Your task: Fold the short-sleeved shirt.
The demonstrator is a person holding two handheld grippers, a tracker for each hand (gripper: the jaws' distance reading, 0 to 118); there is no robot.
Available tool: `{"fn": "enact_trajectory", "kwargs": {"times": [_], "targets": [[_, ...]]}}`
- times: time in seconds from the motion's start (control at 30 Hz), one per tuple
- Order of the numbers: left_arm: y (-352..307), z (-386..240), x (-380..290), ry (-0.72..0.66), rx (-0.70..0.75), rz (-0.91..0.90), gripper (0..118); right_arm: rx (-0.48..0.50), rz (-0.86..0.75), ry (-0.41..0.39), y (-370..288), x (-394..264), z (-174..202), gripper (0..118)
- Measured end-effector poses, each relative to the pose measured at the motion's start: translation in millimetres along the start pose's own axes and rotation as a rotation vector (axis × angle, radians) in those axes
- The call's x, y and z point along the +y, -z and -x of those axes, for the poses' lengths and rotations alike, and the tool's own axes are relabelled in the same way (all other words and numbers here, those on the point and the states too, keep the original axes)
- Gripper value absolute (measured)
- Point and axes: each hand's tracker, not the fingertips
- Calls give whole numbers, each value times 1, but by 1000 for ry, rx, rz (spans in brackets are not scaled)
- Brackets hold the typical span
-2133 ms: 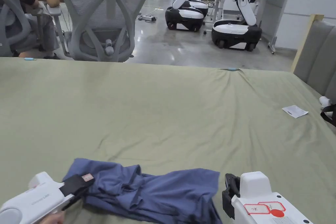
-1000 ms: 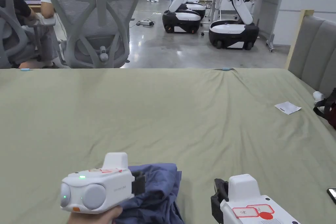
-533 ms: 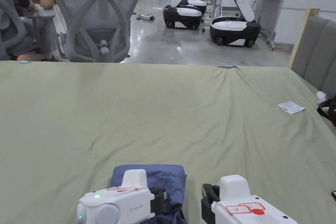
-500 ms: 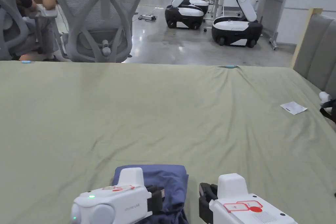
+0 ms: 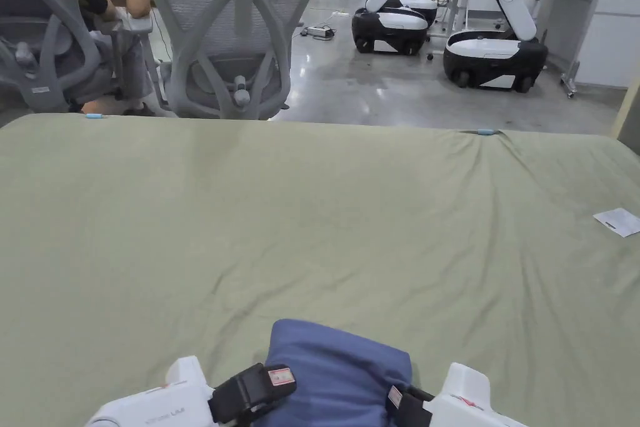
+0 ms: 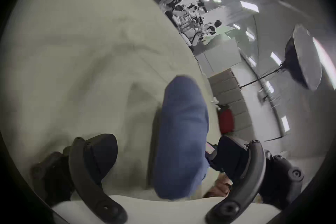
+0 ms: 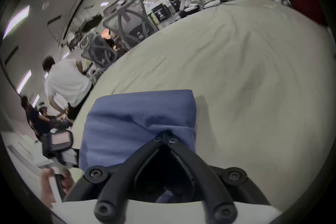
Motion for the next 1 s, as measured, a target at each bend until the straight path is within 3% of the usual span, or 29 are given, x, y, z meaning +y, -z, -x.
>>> {"fn": "enact_trajectory", "kwargs": {"times": [0.07, 0.1, 0.13, 0.17, 0.2, 0.33, 0.4, 0.53, 0.63, 0.8, 1.0], "targets": [[22, 1, -4, -46, -116, 27, 102, -16, 3, -86, -4, 0, 7, 0], [32, -1, -5, -69, -154, 43, 87, -26, -2, -148, -5, 1, 13, 0], [42, -6, -4, -68, -109, 42, 71, -44, -6, -193, -6, 1, 18, 0], [46, -10, -4, -34, -14, 15, 43, -77, -13, -245, -7, 0, 28, 0], [46, -13, -1, 17, 64, -6, 37, -89, -22, -300, -9, 0, 36, 0], [14, -18, 15, 46, 10, -36, 34, -102, -56, -454, -11, 0, 80, 0], [-18, -17, 33, 133, 88, -90, 34, -96, -66, -513, -7, -2, 107, 0], [-90, 7, 81, 163, 151, -144, 34, -69, -90, -587, 10, -12, 162, 0], [-151, 29, 125, 221, 277, -178, 34, -48, -98, -649, 30, -22, 204, 0], [-243, 68, 200, 253, 415, -206, 34, 4, -89, -695, 66, -45, 266, 0], [-287, 118, 246, 202, 483, -200, 34, 41, -64, -722, 90, -64, 299, 0]]}}
